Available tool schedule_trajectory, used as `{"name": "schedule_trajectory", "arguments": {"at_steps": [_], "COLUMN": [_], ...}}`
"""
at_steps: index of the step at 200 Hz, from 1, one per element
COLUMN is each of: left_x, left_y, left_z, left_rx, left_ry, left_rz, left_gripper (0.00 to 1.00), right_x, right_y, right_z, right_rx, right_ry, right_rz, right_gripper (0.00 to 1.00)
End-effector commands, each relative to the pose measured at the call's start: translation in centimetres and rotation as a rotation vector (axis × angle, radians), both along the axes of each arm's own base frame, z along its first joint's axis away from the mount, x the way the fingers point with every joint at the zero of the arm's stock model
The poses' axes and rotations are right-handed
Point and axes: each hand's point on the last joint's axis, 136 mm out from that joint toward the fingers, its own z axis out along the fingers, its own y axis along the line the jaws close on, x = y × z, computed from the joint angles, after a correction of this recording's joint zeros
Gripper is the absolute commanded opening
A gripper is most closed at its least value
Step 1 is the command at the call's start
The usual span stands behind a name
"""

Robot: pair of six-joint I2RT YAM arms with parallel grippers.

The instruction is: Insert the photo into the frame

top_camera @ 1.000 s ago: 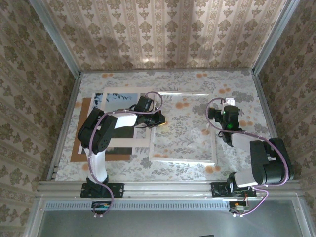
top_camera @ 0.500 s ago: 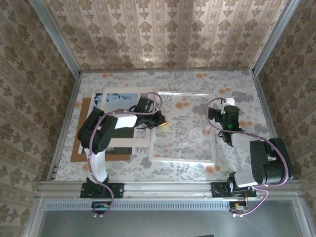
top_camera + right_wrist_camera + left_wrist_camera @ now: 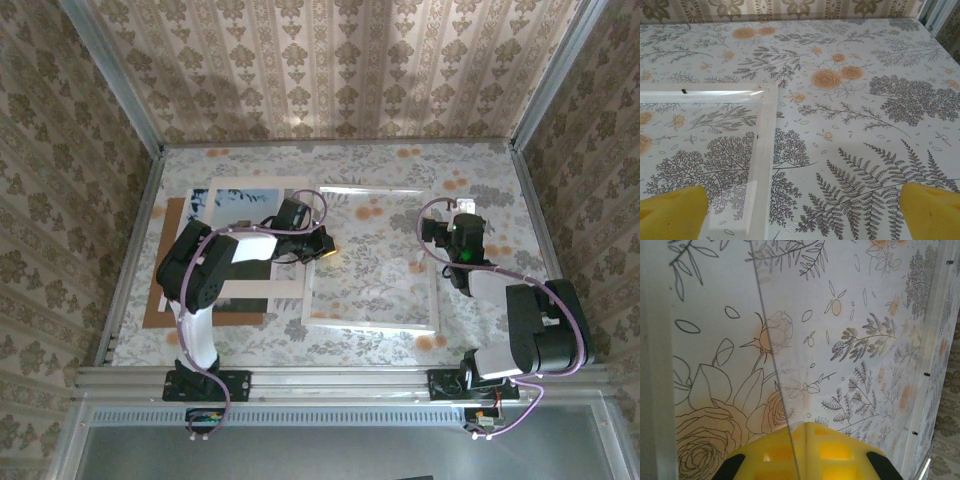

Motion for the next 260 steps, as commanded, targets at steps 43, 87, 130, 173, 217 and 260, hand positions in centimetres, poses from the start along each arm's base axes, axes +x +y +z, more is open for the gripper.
{"name": "schedule_trajectory", "arguments": {"at_steps": [43, 87, 130, 173, 217, 260], "left_x": [-0.7, -0.8, -1.1, -1.3, -1.6, -1.9], "left_y": [0.0, -0.2, -0.1, -0.1, -0.3, -0.8], "left_z": [1.1, 1.2, 1.3, 1.4, 1.5, 1.3], "left_rx": [-0.017, -0.021, -0.026, -0.025, -0.031, -0.04], "left_ry": [-0.002, 0.001, 0.007, 0.008, 0.011, 0.02], "left_rz": [0.01, 0.011, 0.018, 0.023, 0.025, 0.023], "left_gripper": [0.0, 0.0, 0.0, 0.0, 0.0, 0.0], "right_x": [0.2, 0.2, 0.2, 0.2, 0.2, 0.1], "right_y": [-0.1, -0.1, -0.1, -0.1, -0.1, -0.1], "right_z": [1.3, 1.3, 1.2, 1.2, 1.2, 1.1], "right_rx": [-0.001, -0.003, -0.003, -0.002, -0.002, 0.0], "right_ry": [-0.037, -0.038, -0.037, -0.035, -0.036, -0.034], "right_rz": [-0.013, -0.014, -0.013, -0.011, -0.013, -0.011], "right_gripper": [1.0, 1.0, 1.0, 1.0, 1.0, 1.0]}}
